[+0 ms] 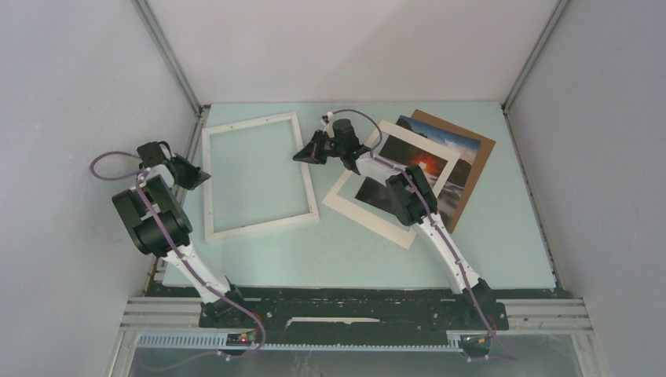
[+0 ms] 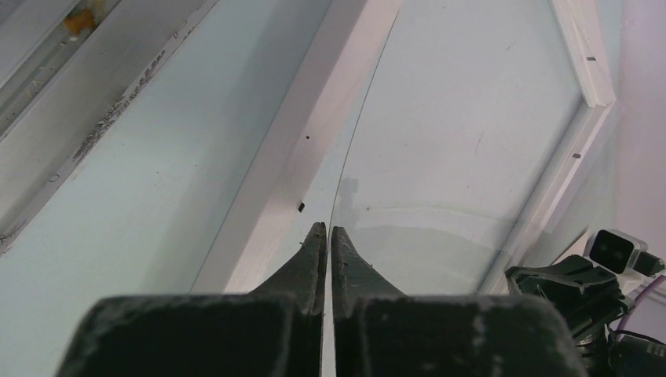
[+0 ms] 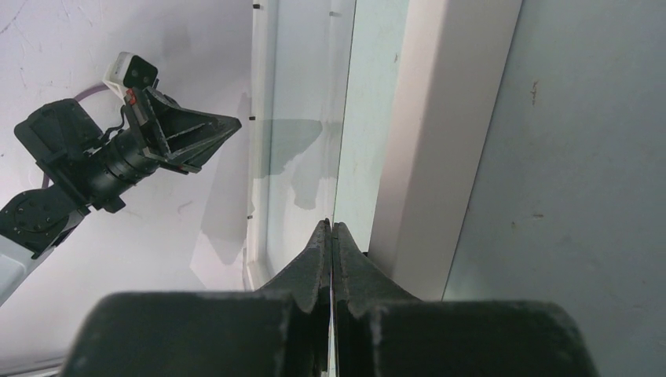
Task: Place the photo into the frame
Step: Place the photo frame item in the photo frame.
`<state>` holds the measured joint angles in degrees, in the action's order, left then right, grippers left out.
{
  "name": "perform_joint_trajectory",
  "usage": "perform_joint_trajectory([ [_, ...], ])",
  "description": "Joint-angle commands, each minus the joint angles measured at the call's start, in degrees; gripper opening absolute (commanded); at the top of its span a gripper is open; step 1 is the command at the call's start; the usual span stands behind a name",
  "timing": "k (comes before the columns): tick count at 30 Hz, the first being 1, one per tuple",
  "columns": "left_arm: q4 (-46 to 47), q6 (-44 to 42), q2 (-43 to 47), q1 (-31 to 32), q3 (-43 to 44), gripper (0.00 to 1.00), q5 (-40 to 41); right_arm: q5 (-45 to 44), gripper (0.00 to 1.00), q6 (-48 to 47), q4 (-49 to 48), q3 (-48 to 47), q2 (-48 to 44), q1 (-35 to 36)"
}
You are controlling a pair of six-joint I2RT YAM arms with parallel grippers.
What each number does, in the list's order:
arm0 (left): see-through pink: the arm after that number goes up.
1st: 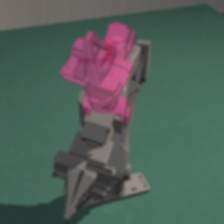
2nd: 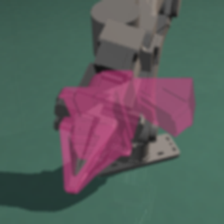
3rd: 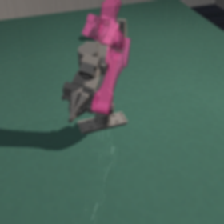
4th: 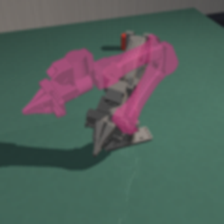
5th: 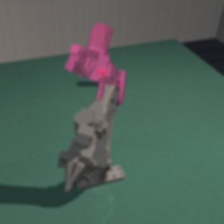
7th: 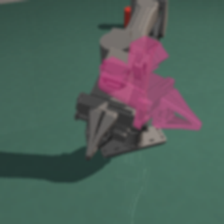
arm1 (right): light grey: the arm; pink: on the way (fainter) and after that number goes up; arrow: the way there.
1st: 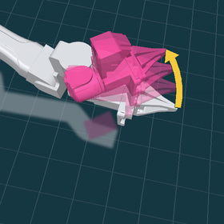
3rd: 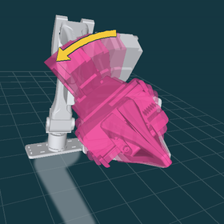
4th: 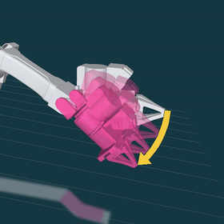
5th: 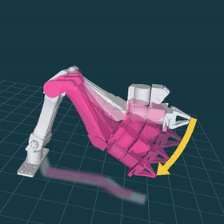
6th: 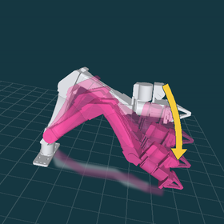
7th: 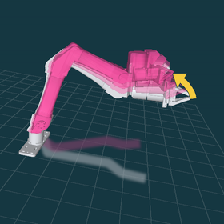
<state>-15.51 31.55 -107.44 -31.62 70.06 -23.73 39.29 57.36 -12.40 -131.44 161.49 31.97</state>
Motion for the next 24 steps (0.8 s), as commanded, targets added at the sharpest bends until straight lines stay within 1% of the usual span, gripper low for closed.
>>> perform_joint_trajectory([
  [1, 2.06, 1.15, -1.39, -0.51, 1.34, 0.0, 1.32, -0.14, 0.0, -0.36, -0.23, -2.6, -0.24, -1.23],
  [24, -0.9, -0.52, -1.66, -0.55, 2.3, 0.0, 4.6, -0.47, 0.0, -0.93, 2.0, -6.19, 1.9, -0.9],
])
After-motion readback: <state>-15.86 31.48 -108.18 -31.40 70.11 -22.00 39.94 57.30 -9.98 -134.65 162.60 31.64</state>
